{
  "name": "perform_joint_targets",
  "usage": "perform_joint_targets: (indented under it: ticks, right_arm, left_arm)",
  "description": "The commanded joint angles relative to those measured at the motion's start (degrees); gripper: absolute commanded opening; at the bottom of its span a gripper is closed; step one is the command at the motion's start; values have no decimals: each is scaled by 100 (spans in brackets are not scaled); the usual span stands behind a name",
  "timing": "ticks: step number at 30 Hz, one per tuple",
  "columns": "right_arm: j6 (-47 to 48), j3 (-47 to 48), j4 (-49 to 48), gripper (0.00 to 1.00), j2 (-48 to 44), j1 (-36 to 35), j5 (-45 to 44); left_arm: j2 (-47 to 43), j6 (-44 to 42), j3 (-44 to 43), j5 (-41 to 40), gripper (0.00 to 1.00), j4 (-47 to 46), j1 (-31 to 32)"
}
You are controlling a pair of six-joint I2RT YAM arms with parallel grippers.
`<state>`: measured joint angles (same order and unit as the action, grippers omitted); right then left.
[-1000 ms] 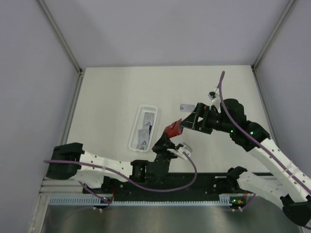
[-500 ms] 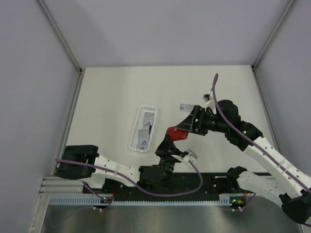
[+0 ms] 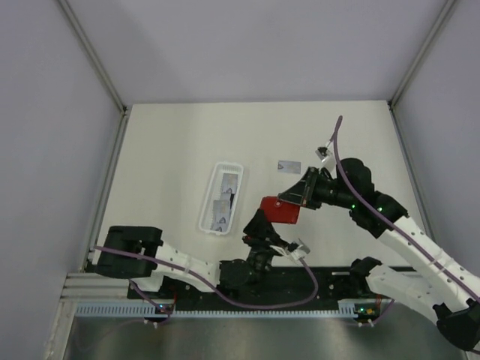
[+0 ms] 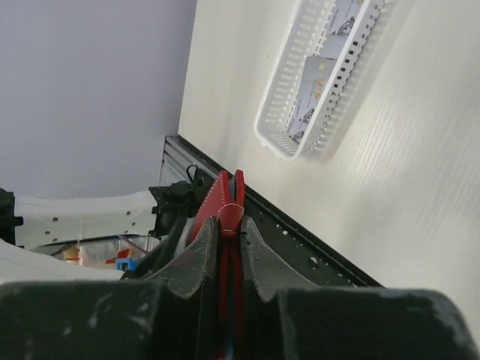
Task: Put the credit cards into the card holder
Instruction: Open the card holder at the center of the board.
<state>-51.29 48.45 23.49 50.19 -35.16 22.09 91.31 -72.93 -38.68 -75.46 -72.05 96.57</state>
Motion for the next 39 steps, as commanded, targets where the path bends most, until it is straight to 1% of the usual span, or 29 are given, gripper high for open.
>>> perform_joint_targets:
  ticks: [1, 3, 4, 5, 6, 7, 8, 9, 11, 13, 15, 18, 19, 20, 22, 25, 28, 32, 33, 36, 39]
  right_arm:
    - [-13, -19, -239, 0, -448, -44, -590]
    - [-74, -28, -248, 0, -580, -35, -828]
    - [-109, -37, -248, 0, -616, -44, -916]
    - [-144, -20, -265, 0, -668, -35, -1012]
    - [-180, -28, -309, 0, -721, -35, -1100]
    - [-232, -37, -370, 0, -800, -35, -1188]
    - [-285, -80, -423, 0, -888, -35, -1363]
    - [-355, -142, -519, 0, -1019, -35, -1513]
    - [-496, -378, -870, 0, -1283, -35, -1742]
    - [-662, -703, -1397, 0, -1520, -35, -1900]
    - [-803, -1029, -2099, 0, -1714, -35, -1980]
    - [-1101, -1775, -3460, 0, -2074, -35, -2181]
    - [-1259, -1995, -4030, 0, -2188, -35, -2356]
    - [-1357, -2136, -4349, 0, -2250, -35, -2454]
    - [-1524, -2348, -4833, 0, -2242, -35, -2543]
    - [-1779, -2506, -5502, 0, -2067, -35, -2455]
    - [-1955, -2577, -5898, 0, -1900, -44, -2332]
    - [-2052, -2586, -6066, 0, -1785, -44, -2226]
    - [-2069, -2586, -6075, 0, -1768, -44, -2070]
    - [-2096, -2568, -6075, 0, -1724, -44, -1989]
    - [-2087, -2516, -6049, 0, -1697, -44, -1884]
  left_arm:
    - [-1262, 1101, 26, -320, 42, -1702, 45]
    - [-1999, 2259, 79, -224, 44, -370, 46]
    - [-2377, 3179, 79, -93, 46, 751, 46]
    - [-2824, 4110, 27, 256, 57, 2068, 37]
    - [-3212, 5277, -69, 625, 66, 3221, 11]
    - [-3616, 6350, -140, 995, 73, 4311, -94]
    - [-3942, 6926, -140, 1381, 75, 4896, -208]
    - [-4171, 7272, -36, 1681, 78, 4885, -270]
    - [-4480, 7275, 333, 1912, 82, 4316, -297]
    - [-4718, 7879, 317, 2052, 84, 4567, -306]
    - [-4841, 8240, 343, 2219, 86, 4534, -323]
    - [-5043, 8811, 501, 2588, 90, 4279, -455]
    - [-5096, 9039, 580, 2841, 92, 4183, -542]
    - [-5140, 9285, 641, 3018, 94, 4086, -665]
    - [-5167, 9751, 764, 3413, 96, 3945, -963]
    - [-5184, 10524, 975, 4212, 98, 3726, -1604]
    - [-5167, 11079, 1116, 4916, 99, 3584, -2255]
    - [-5062, 11843, 1274, 5769, 98, 3330, -2871]
    - [-4983, 12019, 1336, 5980, 98, 3190, -3012]
    - [-4658, 12337, 1354, 6551, 95, 2724, -3241]
    - [-4245, 12355, 1109, 6894, 91, 2600, -3250]
